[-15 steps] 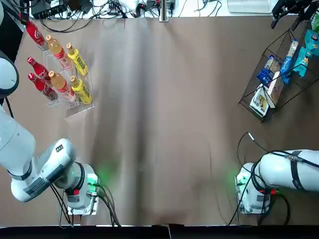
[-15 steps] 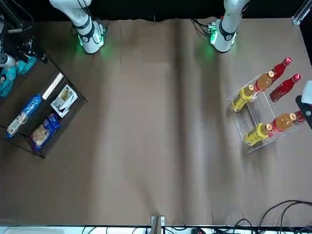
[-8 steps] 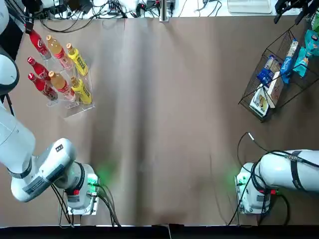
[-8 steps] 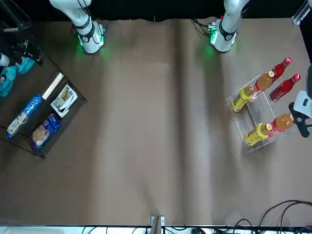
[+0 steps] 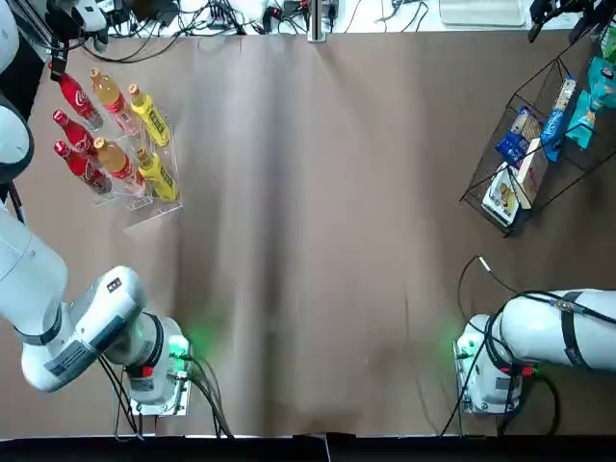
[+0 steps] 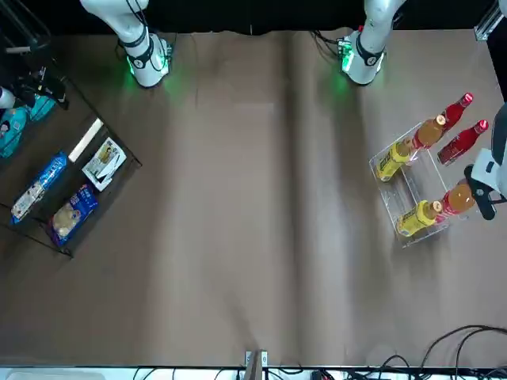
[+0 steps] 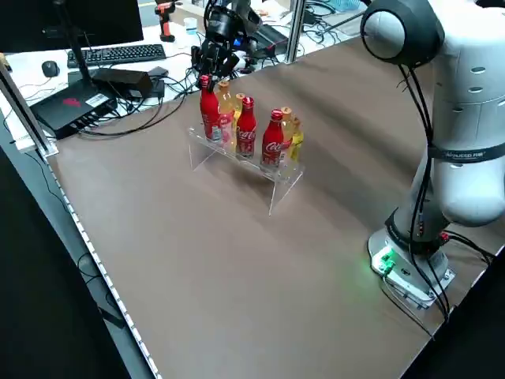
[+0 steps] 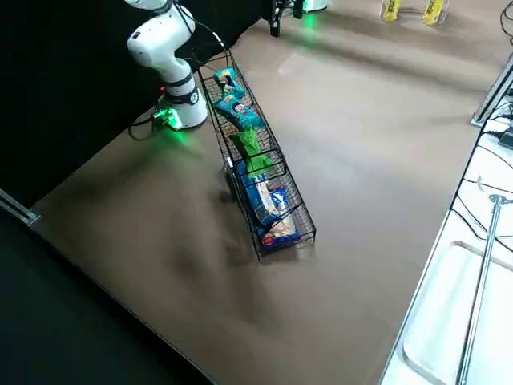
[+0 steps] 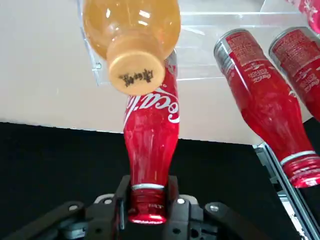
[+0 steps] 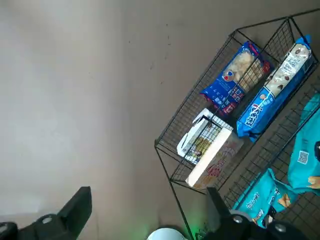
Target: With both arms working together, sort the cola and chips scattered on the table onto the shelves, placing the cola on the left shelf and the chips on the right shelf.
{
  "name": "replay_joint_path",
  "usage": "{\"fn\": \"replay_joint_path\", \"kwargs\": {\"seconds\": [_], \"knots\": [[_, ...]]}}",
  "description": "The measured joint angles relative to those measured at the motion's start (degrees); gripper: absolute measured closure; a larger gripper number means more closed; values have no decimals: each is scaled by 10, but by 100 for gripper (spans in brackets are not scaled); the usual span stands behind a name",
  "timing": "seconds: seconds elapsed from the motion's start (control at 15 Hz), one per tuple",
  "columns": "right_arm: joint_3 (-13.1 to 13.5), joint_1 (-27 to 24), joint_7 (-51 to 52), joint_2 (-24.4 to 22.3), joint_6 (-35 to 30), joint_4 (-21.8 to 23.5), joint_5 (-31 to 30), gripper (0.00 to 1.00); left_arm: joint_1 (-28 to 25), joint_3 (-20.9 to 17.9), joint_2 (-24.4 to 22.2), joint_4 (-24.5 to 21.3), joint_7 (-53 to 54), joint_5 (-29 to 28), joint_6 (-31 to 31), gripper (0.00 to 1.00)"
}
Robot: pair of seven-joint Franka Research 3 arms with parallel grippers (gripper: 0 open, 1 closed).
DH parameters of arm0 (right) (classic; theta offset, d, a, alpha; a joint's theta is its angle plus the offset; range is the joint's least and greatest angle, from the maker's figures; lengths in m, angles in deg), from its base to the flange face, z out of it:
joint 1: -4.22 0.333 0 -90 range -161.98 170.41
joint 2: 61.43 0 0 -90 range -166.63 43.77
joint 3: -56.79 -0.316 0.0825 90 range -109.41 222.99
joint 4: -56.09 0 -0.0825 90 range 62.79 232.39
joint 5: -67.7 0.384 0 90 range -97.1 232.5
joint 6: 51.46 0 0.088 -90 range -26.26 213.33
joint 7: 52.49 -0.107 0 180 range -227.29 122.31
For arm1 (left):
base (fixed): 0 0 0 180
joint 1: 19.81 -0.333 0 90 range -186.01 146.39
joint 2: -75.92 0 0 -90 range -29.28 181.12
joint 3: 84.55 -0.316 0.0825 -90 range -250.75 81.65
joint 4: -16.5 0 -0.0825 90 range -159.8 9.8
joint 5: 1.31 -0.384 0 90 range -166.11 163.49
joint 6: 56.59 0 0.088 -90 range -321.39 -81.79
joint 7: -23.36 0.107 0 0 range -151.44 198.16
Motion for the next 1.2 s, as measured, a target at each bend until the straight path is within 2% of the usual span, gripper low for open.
{"fn": "replay_joint_path", "kwargs": {"seconds": [0.2,0.27,0.73,0.87,0.93,1.2], "knots": [[-1,0,0,2,7,0,0,0,0,1,0,-1,-6,0,0,68],[0,0,0,2,9,0,0,0,2,1,0,-2,-15,0,0,63],[0,0,0,12,10,3,-1,0,44,9,-1,0,-125,0,-1,1],[0,0,0,12,10,3,-1,0,68,13,-3,6,-188,11,-2,0],[0,0,0,12,10,3,-1,0,87,23,-10,14,-259,62,-2,0],[-1,0,0,12,10,3,-1,0,89,49,-31,18,-404,166,-2,0]]}}
